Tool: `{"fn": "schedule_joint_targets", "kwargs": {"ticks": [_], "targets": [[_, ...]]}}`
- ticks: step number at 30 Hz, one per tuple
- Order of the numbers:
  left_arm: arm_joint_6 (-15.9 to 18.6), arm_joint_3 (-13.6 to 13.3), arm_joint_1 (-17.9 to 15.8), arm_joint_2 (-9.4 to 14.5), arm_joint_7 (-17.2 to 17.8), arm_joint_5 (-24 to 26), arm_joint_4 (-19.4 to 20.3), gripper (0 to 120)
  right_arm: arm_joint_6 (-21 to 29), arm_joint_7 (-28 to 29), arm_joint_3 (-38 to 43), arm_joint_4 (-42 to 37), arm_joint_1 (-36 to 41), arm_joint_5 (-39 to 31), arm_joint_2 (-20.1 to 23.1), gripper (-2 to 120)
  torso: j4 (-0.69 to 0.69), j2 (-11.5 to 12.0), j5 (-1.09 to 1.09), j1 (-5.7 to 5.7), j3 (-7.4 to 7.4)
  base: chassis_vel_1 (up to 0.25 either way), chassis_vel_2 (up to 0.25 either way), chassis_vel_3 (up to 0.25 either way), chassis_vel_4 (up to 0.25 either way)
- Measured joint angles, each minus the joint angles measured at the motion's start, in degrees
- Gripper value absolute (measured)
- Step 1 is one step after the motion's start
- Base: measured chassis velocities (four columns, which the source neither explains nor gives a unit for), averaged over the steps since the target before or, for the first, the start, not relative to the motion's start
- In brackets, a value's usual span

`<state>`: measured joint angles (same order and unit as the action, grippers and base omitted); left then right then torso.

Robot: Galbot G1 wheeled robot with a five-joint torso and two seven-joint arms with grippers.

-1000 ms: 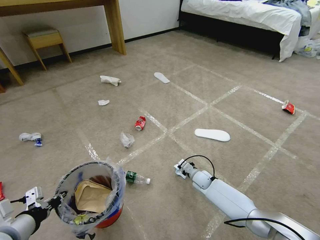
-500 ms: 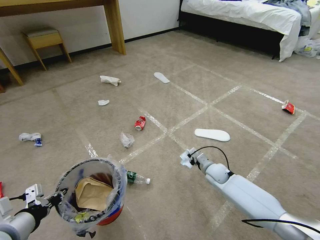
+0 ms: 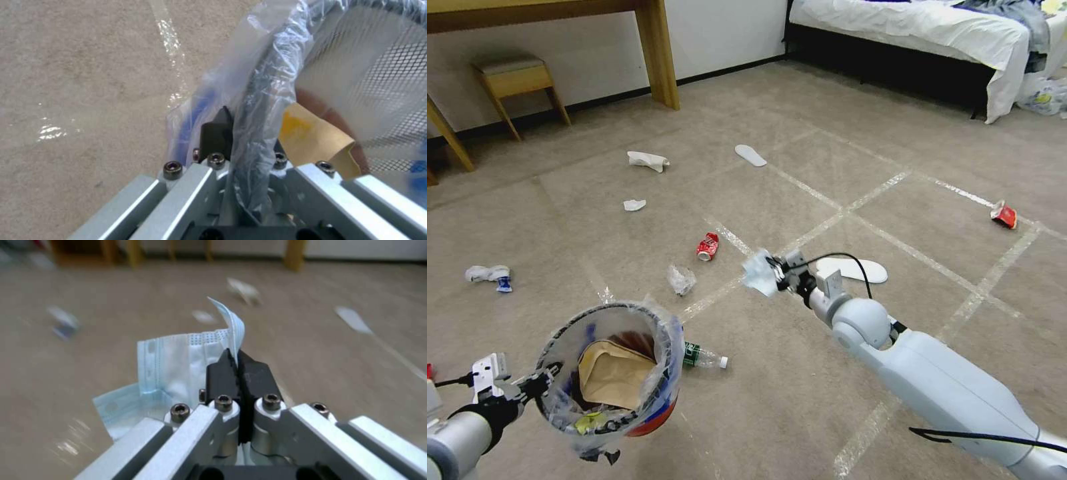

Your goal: Pick up the trash bin and place the garbage on the floor into it.

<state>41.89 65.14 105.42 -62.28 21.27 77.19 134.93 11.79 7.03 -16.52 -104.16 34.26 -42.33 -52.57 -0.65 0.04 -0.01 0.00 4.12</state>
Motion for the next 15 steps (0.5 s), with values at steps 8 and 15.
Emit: {"fn": "schedule_joint_targets", "kwargs": {"ticks": [8,15], "targets": [[0.16,-0.7,-0.27,1.07,0.39,0.65,0.61,1,-2.19,-0.25,-1.29,-8.06,-2.81,-7.92,-0.79,0,-0.01,0.0,0.01,0.0,0.0,0.0,0.0,0.0,0.0],[0.24,-1.87,-1.37,2.39,1.49,2.47,0.98,1,-2.74,-1.02,-4.17,-13.49,-5.93,-12.89,-0.28,0,0.0,0.0,0.01,0.0,0.0,0.0,0.0,0.0,0.0]]}}
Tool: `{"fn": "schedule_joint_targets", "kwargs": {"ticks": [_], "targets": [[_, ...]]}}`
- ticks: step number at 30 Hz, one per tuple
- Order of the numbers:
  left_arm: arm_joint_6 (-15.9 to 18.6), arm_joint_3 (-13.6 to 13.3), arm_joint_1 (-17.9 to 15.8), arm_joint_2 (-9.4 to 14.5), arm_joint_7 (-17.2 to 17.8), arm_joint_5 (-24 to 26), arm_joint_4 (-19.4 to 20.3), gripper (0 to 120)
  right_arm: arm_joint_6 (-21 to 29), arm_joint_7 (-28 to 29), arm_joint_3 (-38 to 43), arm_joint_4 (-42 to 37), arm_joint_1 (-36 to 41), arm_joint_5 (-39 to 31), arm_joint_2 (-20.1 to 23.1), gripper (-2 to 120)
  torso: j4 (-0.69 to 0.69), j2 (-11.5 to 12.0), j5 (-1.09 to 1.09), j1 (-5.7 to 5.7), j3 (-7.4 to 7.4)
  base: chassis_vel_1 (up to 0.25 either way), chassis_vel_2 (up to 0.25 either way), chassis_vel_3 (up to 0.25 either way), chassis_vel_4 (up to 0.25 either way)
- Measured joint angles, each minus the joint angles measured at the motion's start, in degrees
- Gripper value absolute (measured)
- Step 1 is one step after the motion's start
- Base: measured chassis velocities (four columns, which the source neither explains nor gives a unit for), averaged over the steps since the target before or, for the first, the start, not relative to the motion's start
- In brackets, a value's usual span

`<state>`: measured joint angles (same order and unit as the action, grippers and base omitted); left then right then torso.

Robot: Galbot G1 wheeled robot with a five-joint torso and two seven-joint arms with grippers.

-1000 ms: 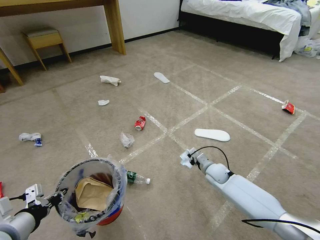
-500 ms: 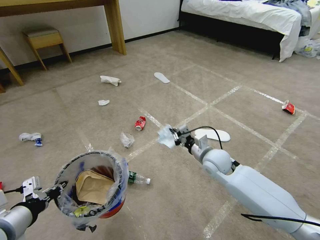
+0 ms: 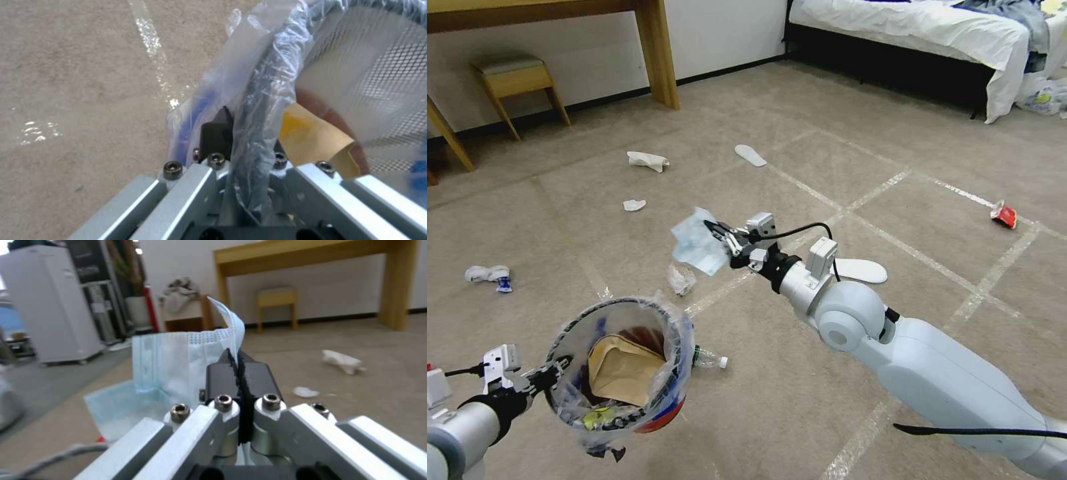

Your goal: Pick up the trash bin and place the garbage on the floor into it.

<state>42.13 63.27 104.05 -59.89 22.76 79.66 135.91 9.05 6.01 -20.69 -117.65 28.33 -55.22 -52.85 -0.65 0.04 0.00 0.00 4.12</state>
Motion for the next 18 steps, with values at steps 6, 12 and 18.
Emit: {"fn": "schedule_joint_targets", "kwargs": {"ticks": [6,12,18], "targets": [[0.02,-1.77,-1.47,0.85,0.73,0.66,-0.03,1,6.29,6.15,-4.14,-5.36,-2.07,-2.76,1.17,0,-0.03,0.0,0.0,0.0,0.0,0.0,0.0,0.0,0.0],[0.02,-1.95,-2.11,1.9,1.15,1.82,-0.03,1,12.62,12.69,-10.17,-7.77,-8.1,-5.75,0.41,0,-0.01,0.0,0.0,0.0,0.0,0.0,0.0,0.0,0.0],[0.02,-1.69,-2.47,2.45,1.48,2.68,0.12,1,18.27,18.9,-17.02,-8.41,-14.59,-9.37,-0.47,0,-0.01,0.0,-0.01,0.0,0.0,0.0,0.0,0.0,0.0]]}}
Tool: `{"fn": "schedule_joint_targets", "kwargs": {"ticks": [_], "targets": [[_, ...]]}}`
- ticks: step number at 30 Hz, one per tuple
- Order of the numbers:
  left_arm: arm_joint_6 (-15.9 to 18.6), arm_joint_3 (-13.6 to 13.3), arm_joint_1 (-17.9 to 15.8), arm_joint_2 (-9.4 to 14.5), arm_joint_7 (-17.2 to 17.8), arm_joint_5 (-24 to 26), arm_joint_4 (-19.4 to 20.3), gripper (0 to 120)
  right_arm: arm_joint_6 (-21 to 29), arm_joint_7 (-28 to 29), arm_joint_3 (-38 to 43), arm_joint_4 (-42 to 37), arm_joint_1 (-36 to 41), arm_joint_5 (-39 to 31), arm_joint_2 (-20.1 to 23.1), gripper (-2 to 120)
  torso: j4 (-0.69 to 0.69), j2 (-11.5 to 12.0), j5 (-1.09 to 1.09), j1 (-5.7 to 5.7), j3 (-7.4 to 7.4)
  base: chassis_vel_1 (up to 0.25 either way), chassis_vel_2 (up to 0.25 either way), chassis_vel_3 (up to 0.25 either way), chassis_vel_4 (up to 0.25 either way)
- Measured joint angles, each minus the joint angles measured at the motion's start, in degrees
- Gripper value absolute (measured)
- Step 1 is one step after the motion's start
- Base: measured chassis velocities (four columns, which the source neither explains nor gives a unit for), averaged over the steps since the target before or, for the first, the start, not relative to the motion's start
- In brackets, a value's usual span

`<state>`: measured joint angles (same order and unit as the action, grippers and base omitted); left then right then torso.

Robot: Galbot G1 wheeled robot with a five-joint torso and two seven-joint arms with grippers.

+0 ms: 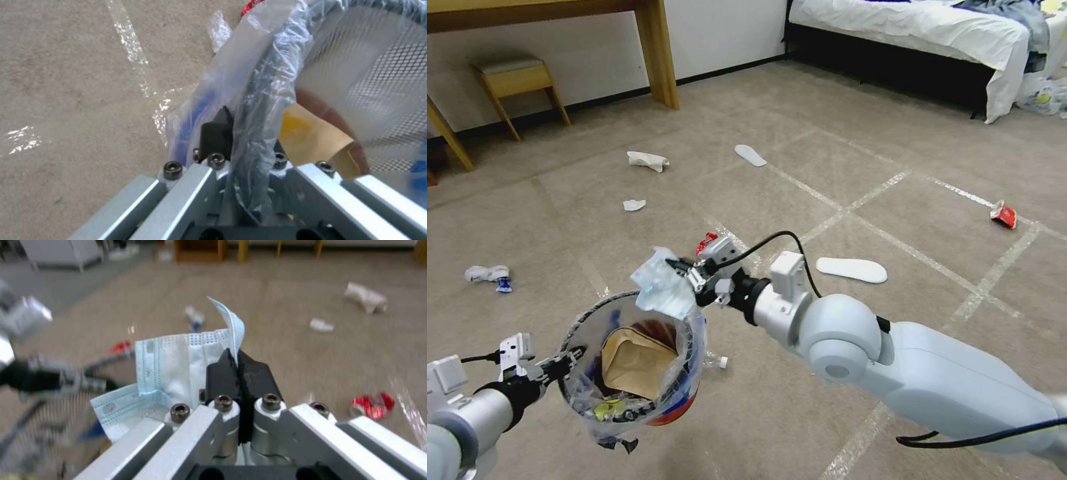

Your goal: Pick up the trash bin and place the garbage on the floor into it.

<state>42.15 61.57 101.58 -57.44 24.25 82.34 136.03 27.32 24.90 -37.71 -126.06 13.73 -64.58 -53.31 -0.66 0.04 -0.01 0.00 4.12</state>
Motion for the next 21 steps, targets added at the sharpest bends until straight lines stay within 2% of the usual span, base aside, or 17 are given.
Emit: {"fn": "schedule_joint_targets", "kwargs": {"ticks": [10,21], "targets": [[0.0,-0.43,-0.9,0.07,0.05,0.2,0.05,1,5.92,5.4,-8.25,1.28,-6.25,-5.29,-3.26,0,0.0,0.0,0.0,0.0,0.0,0.0,0.0,0.0,0.0],[0.0,-1.67,-2.75,0.22,0.04,0.29,-0.56,1,8.01,7.75,-12.92,3.71,-9.32,-8.41,-7.93,0,0.0,0.0,0.0,0.0,0.0,0.0,0.0,0.0,0.0]]}}
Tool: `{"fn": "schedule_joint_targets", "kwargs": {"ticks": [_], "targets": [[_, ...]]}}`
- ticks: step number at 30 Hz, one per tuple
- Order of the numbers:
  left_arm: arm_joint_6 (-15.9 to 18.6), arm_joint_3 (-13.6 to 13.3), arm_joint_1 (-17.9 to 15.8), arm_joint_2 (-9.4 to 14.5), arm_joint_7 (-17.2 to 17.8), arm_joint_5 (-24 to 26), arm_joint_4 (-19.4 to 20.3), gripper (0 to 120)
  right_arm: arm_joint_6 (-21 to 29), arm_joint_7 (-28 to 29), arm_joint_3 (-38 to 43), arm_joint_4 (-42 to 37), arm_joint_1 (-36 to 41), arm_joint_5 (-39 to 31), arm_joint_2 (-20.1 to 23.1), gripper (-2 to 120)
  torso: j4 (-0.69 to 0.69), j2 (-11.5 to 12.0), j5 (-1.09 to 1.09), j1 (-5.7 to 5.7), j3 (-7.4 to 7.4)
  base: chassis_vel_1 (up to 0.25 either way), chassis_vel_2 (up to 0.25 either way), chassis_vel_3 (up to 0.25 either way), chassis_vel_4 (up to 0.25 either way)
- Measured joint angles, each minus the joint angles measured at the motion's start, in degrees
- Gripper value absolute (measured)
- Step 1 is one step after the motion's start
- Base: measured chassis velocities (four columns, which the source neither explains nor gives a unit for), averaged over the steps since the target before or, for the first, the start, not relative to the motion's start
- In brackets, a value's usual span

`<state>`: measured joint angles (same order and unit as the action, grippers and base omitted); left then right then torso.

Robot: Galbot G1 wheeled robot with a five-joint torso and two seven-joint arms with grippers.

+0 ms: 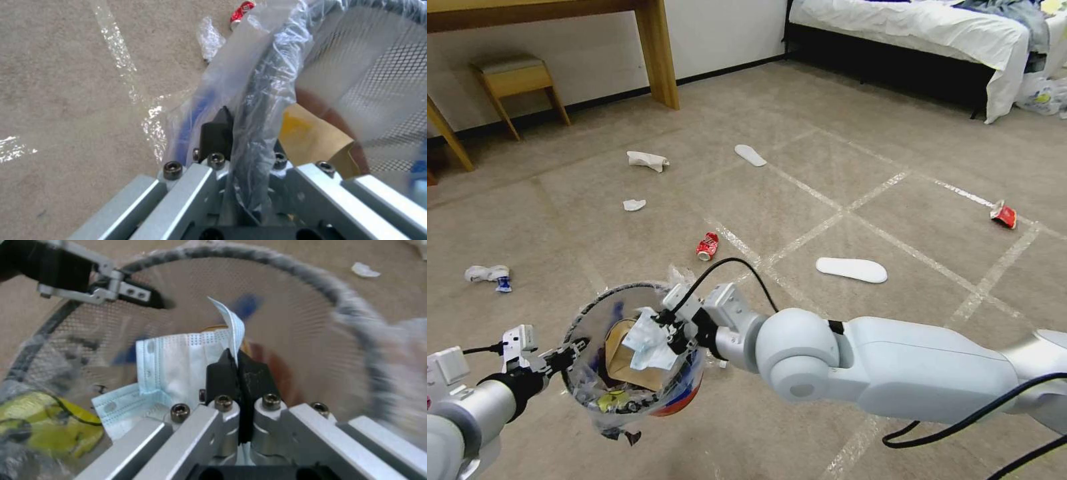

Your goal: Pick up the trash bin and place the garbage on the floor into it.

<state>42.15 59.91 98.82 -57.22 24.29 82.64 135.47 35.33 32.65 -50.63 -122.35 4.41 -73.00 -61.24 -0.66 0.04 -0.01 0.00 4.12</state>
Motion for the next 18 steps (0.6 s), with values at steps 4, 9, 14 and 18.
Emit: {"fn": "schedule_joint_targets", "kwargs": {"ticks": [4,9,14,18], "targets": [[-0.01,-0.16,-0.17,0.01,-0.04,0.01,-0.12,1,0.34,0.33,-1.16,1.33,-0.69,-0.21,-2.14,0,0.0,0.0,0.0,0.0,0.0,0.0,0.0,0.0,0.0],[-0.01,-0.17,-0.25,0.1,-0.11,0.13,-0.13,1,0.76,0.43,-2.42,3.21,-1.66,-0.41,-5.08,0,0.0,0.0,0.0,0.0,0.0,0.0,0.0,0.0,0.0],[-0.01,-0.15,-0.32,0.09,-0.19,0.24,-0.13,1,0.89,0.44,-3.47,5.41,-2.5,-0.42,-7.6,0,0.0,0.0,0.0,0.0,0.0,0.0,0.0,0.0,0.0],[-0.02,-0.17,-0.32,-0.03,-0.25,0.24,-0.22,1,0.97,0.44,-4.08,6.63,-3.25,-0.34,-8.7,0,0.0,0.0,0.0,0.0,0.0,0.0,0.0,0.0,0.0]]}}
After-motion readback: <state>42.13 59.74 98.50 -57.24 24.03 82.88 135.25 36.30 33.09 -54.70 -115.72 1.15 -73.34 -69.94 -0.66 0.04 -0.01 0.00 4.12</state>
